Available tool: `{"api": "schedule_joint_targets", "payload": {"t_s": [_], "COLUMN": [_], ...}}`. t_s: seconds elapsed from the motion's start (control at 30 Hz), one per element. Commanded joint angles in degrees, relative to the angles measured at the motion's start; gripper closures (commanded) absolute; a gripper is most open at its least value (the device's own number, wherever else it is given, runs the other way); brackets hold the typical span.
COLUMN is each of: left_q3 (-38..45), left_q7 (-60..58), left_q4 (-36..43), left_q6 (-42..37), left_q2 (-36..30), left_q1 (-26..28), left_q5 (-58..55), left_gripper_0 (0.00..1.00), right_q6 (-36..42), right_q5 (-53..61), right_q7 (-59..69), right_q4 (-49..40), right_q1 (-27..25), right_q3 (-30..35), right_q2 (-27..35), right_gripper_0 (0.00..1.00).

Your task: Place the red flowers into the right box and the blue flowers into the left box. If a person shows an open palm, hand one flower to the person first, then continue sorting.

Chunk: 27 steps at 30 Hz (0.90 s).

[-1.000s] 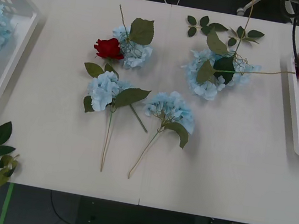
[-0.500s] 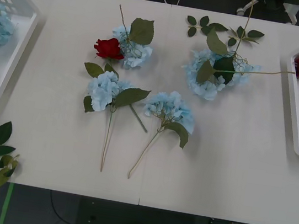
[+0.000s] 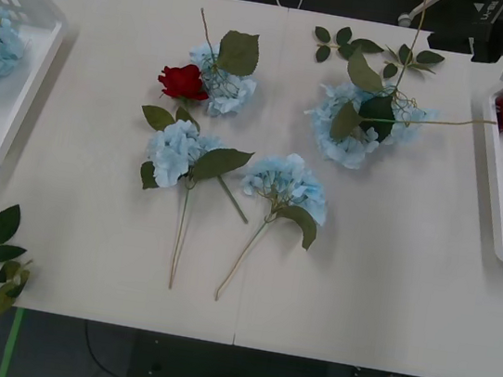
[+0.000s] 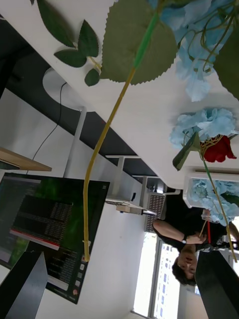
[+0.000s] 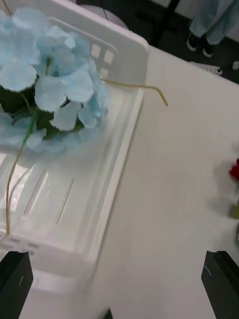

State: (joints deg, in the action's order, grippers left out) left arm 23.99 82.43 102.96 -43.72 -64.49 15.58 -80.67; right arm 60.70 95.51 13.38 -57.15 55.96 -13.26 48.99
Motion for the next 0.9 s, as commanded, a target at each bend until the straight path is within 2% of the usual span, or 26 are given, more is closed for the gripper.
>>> {"api": "schedule_joint_targets", "payload": {"t_s": [0.03,0.3,0.47,0.7,0.9], "left_q3": [2.8,-12.0,-22.0,-24.8,-32.3], "left_q7": [-1.4,-3.0,-3.7,-4.8,-9.3], "left_q4": [5.9,12.0,12.4,12.4,12.4], "left_q6": [-7.1,-10.5,-11.0,-27.1,-31.0], "left_q2": [6.0,18.0,23.3,30.2,33.6], "left_q1": [-0.5,-6.6,-10.0,-17.6,-24.6], "left_q5": [1.7,13.9,20.3,24.9,32.1], "left_gripper_0": [0.0,0.0,0.0,0.0,0.0], "right_q6": [0.4,-0.2,-0.8,-5.9,-8.8], "right_q5": [-3.6,-6.7,-9.5,-12.6,-14.9], "right_q7": [-2.9,-4.5,-5.7,-7.4,-8.5], "right_q4": [2.5,7.8,10.0,13.2,14.0], "right_q1": [0.8,0.8,0.8,0.8,0.8], "right_q3": [0.4,0.3,0.3,0.4,0.6], "right_q2": [-0.6,-5.0,-7.4,-12.0,-14.4], "right_gripper_0": [0.13,0.13,0.13,0.12,0.13]}}
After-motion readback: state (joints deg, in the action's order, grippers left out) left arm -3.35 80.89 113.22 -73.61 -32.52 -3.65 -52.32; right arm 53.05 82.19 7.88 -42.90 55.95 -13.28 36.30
